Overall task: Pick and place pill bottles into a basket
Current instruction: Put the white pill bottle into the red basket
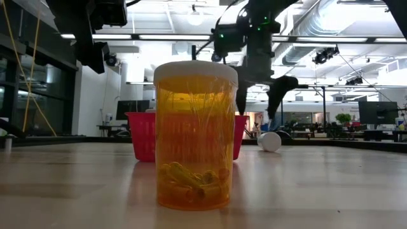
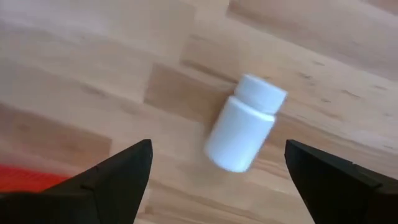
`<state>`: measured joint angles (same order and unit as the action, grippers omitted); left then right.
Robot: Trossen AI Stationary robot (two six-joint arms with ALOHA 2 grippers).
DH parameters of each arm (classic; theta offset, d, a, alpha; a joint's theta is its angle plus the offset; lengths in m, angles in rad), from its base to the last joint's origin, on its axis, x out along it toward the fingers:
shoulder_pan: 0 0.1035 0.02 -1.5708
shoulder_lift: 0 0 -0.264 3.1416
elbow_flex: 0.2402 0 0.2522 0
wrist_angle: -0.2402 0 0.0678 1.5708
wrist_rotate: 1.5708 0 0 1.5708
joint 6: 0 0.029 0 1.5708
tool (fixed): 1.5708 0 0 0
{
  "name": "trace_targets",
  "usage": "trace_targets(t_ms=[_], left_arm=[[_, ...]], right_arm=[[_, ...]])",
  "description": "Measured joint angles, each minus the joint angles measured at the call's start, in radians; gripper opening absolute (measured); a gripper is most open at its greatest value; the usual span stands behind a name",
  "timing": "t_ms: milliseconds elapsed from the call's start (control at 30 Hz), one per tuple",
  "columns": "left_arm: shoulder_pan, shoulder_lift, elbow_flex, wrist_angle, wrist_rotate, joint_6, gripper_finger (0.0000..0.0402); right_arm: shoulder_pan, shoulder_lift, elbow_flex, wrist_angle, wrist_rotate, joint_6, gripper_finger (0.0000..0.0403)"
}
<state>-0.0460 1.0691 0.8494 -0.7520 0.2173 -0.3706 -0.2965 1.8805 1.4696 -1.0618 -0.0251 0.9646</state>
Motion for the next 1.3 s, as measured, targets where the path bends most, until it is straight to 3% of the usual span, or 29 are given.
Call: trace_targets(t_ms=[600, 1300], left_arm=[[0.0, 0.0, 0.0, -0.006, 0.0, 0.0, 0.0325], [0.0, 0.0, 0.0, -0.006, 0.001, 0.01, 0.0325]], right_arm=[[-0.06, 0.0, 0.0, -0.006, -0.027, 0.099, 0.0356], [-0.085, 0.069, 0.0, -0.032, -0.086, 0.101, 0.0356]])
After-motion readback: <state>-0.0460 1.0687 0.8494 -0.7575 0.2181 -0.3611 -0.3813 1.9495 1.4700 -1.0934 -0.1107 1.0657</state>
